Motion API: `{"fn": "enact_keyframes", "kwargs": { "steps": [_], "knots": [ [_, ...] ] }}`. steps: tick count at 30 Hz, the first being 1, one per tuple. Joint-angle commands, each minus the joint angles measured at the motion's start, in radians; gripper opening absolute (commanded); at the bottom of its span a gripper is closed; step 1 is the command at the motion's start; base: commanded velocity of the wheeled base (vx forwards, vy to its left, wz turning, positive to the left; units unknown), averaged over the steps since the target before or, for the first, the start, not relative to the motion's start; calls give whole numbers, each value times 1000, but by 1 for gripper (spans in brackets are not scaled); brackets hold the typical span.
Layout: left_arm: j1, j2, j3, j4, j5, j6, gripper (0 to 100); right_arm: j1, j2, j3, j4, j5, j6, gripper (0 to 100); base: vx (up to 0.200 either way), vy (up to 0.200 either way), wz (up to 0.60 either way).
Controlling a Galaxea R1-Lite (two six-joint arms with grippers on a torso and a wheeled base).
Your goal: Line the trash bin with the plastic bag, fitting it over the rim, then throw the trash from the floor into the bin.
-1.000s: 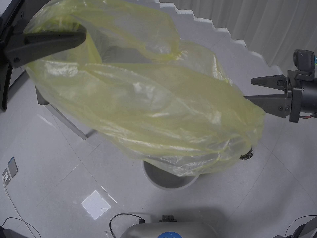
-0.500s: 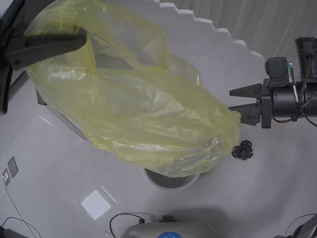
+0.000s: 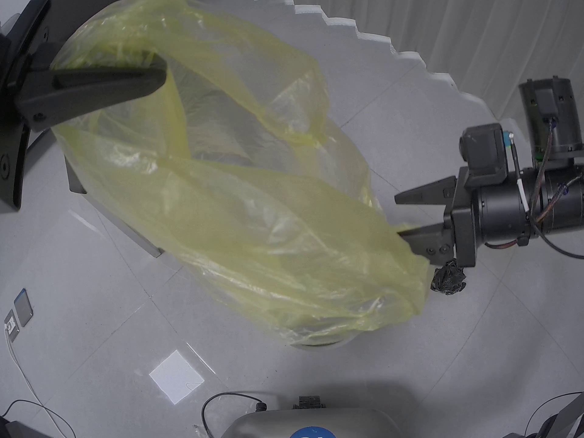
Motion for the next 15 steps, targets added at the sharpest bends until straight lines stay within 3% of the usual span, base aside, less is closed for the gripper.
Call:
{"fn": "enact_keyframes", "kwargs": {
  "steps": [1,15],
  "knots": [
    [1,1,-7,-1,0,0,0,-26,5,48,1,0,-19,100,0,0,0],
    [-1,5,-7,-34,-2,0,0,-22,-10,110,2,0,-33,100,0,0,0]
  ]
}}
